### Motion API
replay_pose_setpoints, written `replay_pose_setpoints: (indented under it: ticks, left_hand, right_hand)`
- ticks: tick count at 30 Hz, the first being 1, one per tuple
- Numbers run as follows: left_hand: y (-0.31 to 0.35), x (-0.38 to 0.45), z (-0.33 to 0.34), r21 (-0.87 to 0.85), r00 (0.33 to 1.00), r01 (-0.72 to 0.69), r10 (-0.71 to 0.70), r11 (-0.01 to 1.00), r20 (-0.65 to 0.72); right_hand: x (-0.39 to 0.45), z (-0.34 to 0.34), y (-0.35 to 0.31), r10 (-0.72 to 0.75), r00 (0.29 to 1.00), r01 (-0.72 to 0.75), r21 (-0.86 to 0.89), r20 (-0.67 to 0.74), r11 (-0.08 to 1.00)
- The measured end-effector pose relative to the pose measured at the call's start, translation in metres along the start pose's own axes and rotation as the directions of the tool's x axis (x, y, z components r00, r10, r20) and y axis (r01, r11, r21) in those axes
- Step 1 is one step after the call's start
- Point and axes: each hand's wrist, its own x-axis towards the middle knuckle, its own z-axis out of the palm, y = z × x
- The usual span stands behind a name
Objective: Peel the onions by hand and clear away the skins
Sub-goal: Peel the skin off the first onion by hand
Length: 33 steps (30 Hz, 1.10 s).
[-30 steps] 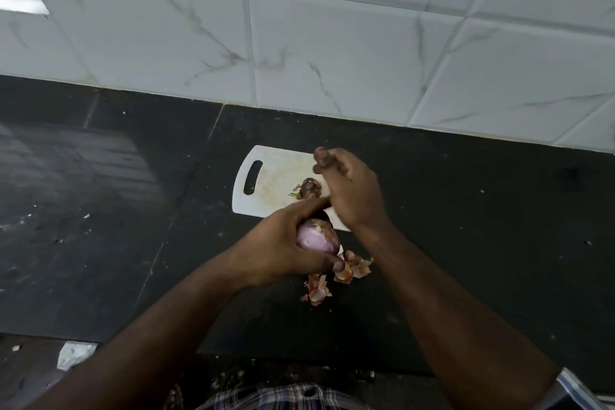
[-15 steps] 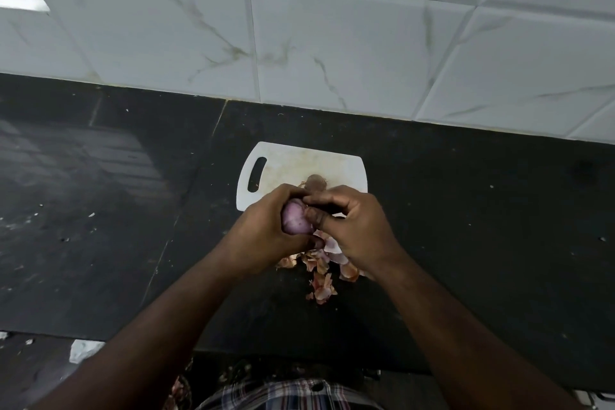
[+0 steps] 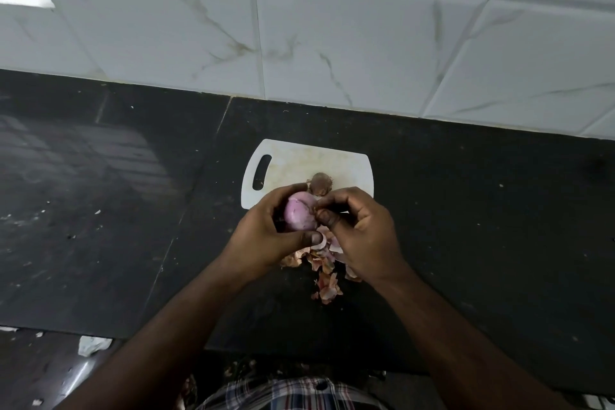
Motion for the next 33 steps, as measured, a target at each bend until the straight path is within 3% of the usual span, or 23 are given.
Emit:
replay_pose_setpoints:
  ticks: [4, 10, 17, 24, 28, 31, 33]
  left_hand:
    - [0.002, -0.001, -0.002, -0.028, 1.0, -0.014, 0.014, 1.0, -0.013]
    - [0.0, -0.002, 0.0, -0.021, 1.0, -0.022, 0.022, 1.0, 0.0]
    - [-0.004, -0.001, -0.001, -0.102, 1.0, 0.007, -0.008, 0.995, -0.011]
    - [0.0, -0.004, 0.004, -0.03, 0.999, -0.015, 0.013, 0.999, -0.041]
    - [0.003, -0.003, 0.01, -0.028, 0.996, -0.039, 0.036, 0.999, -0.086]
    - [0.001, -0.003, 0.009, -0.078, 0.994, -0.037, 0.029, 0.996, -0.102]
    - [0.001, -0.004, 0.006, -0.14, 0.996, -0.023, 0.01, 0.99, -0.094]
  right_hand:
    - [-0.003, -0.004, -0.004, 0.082, 0.995, -0.087, 0.08, 0.06, 0.993]
    - [0.001, -0.011, -0.012, 0.123, 0.982, -0.124, -0.002, 0.142, 0.992]
    - [0.001, -0.007, -0.012, 0.032, 0.998, -0.024, -0.15, 0.05, 0.988]
    - [-0.001, -0.001, -0.008, -0.109, 0.993, 0.113, -0.214, 0.034, 0.97]
    - [-0.003, 0.006, -0.004, -0.174, 0.985, 0.161, -0.351, -0.005, 0.922]
    - [-0.002, 0.007, -0.003, -0.127, 0.992, 0.112, -0.378, -0.016, 0.919]
    - [-0.002, 0.001, -0.001, -0.012, 1.0, 0.004, -0.347, -0.022, 0.938]
